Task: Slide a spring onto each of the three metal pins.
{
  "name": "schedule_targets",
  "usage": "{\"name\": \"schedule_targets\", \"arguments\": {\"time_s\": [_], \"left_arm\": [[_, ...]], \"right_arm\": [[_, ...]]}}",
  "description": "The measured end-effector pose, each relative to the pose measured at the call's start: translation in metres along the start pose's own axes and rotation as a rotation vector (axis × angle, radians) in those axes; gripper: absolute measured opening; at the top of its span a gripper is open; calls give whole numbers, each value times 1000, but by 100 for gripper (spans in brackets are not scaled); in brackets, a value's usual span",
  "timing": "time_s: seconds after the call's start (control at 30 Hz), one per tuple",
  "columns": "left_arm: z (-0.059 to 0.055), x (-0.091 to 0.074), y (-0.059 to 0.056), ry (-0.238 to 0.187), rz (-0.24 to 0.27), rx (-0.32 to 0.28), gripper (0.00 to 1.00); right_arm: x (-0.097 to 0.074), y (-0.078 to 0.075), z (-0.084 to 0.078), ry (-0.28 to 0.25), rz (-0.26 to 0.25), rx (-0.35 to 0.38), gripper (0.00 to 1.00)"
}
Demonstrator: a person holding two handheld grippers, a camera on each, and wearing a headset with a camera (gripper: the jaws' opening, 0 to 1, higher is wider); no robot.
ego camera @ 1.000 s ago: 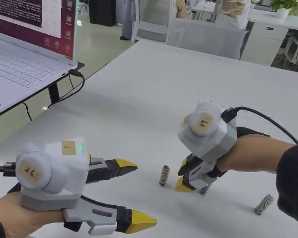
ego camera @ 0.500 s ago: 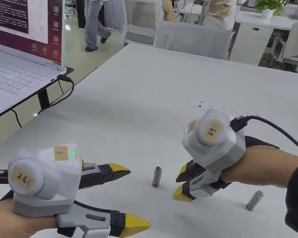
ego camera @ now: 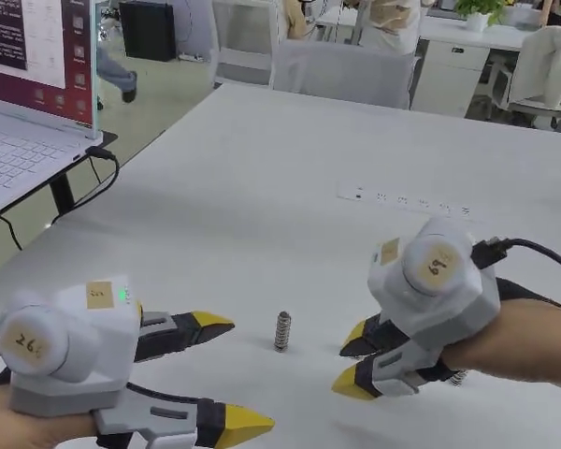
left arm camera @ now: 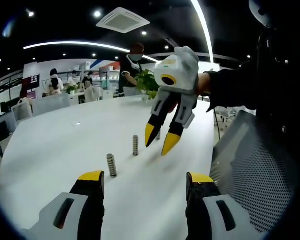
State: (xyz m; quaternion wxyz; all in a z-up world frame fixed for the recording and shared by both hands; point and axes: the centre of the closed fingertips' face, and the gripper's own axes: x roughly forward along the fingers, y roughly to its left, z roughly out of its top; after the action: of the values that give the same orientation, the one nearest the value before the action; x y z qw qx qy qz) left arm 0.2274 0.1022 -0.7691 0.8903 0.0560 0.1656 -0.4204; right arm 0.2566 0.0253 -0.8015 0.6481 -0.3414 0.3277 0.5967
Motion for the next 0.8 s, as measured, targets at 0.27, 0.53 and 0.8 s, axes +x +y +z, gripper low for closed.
{"name": "schedule_targets", "arguments": {"time_s": [0.27, 0.53, 0.8], "left_arm": [[0, 1, -1, 1, -1, 0, 62], [1, 1, -2, 1, -1, -3, 62], [1, 1, -2, 0, -3, -6, 62]], "right_arm": [[-9, 6, -17, -14, -22, 39, 23], [-25, 8, -30, -54, -63, 99, 24], [-38, 10, -49, -90, -103, 178, 24]]}}
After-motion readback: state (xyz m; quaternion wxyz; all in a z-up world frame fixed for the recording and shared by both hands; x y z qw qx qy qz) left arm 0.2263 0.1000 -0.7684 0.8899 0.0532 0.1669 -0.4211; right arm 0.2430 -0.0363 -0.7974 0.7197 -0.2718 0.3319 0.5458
